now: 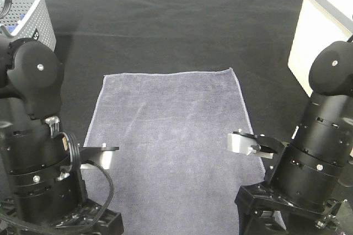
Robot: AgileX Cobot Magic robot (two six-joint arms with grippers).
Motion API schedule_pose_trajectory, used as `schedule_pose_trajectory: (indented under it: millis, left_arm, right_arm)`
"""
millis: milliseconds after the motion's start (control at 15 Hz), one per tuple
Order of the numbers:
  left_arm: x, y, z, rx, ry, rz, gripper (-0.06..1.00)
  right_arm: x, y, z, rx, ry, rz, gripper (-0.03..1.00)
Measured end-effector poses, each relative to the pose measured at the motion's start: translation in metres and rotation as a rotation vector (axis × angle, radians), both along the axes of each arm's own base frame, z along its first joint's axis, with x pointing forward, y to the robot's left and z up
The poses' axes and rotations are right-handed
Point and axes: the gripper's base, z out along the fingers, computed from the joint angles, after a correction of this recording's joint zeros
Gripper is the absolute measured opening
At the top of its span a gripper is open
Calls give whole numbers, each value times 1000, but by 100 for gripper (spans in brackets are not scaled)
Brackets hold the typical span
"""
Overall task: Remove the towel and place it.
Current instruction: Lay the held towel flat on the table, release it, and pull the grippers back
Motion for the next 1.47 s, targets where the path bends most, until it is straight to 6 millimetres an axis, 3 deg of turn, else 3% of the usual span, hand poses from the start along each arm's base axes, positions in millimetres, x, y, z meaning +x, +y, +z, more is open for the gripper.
schedule_pose_trajectory:
  millis: [200,467,800,1000,1267,1467]
  left_arm:
    - [0,0,0,4,5,4,76]
    - [12,-8,18,-33,-31,-58,76]
    - [66,-16,73,59,-421,-135,76]
    - [98,-10,105,144,-626,-59,76]
    - [146,33,132,110,-754,143,76]
    - [169,76,134,45,-768,260,76]
  right_arm:
    - [0,0,2,4,-8,1,78]
    - [22,6,33,21,-163,-4,78]
    - [73,11,92,-70,-437,22,78]
    - [100,3,125,-131,-572,-43,78]
    - [134,-30,155,-131,-655,-182,78]
    - [166,-47,154,-140,-635,-213,80]
